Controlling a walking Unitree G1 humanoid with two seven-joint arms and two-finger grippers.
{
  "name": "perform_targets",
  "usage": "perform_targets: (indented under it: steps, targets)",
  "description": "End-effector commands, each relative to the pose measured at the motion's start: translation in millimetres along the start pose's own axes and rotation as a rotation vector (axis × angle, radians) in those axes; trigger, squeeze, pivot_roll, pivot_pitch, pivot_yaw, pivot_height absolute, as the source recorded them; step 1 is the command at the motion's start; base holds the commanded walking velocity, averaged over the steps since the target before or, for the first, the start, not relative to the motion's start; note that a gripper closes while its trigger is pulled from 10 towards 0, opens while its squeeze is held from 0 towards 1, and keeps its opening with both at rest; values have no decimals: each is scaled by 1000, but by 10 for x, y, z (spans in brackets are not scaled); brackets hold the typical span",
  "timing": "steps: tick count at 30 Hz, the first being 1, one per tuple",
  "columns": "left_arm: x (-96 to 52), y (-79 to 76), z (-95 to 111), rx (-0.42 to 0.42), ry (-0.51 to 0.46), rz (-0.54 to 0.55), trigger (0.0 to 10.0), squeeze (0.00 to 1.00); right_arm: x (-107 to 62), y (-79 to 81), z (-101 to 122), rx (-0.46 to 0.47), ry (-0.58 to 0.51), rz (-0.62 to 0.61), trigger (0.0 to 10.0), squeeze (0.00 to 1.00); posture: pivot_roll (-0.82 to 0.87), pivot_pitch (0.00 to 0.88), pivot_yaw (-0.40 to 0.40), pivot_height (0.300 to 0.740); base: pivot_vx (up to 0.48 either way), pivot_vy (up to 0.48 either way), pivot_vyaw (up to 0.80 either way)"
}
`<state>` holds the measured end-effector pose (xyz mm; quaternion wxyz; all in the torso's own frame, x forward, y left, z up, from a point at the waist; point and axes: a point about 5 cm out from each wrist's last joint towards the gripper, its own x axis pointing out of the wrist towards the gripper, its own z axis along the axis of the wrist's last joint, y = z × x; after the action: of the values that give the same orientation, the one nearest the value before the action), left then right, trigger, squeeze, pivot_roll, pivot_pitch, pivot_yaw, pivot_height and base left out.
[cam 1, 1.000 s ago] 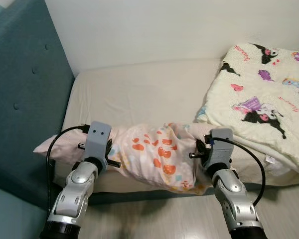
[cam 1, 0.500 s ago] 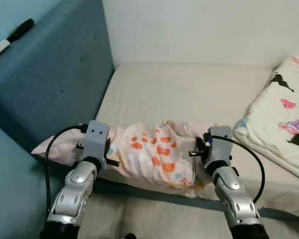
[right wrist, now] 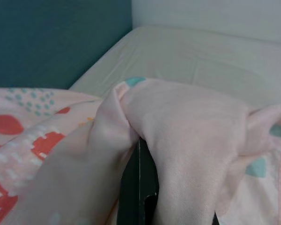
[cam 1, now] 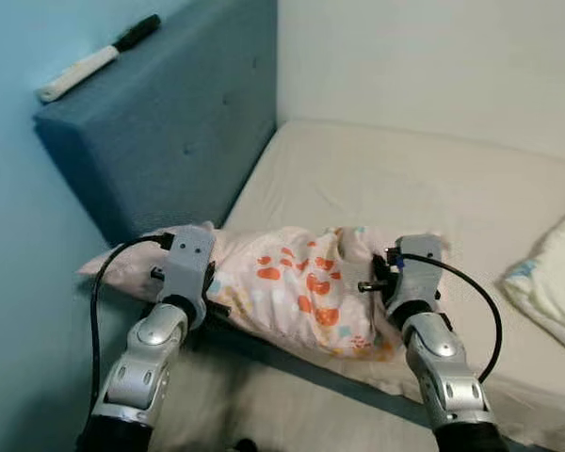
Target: Clean up the room
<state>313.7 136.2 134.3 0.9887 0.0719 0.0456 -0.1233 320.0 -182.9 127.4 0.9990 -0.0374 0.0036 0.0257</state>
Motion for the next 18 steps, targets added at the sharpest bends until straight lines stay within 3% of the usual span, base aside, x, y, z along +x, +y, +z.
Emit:
perform_targets:
  steps: [1,2,12,18]
  targets:
    - [0,-51,13,0,-5,-21,10000,0,-14,27,2,13,-23,15,10000,0,-34,194,21,740,0,0,0]
    - [-8,-63,-13,-30,5,-22,10000,0,-7,4,15,28,-25,12,10000,0,-37,195,19,740,0,0,0]
    - [-14,-86,-46,-10,22,-11,10000,0,54,-35,67,-14,-30,31,10000,0,-32,196,7,740,0,0,0]
    - [-20,-131,-62,-24,39,-61,10000,0,50,-27,61,-12,-25,37,10000,0,-33,197,12,740,0,0,0]
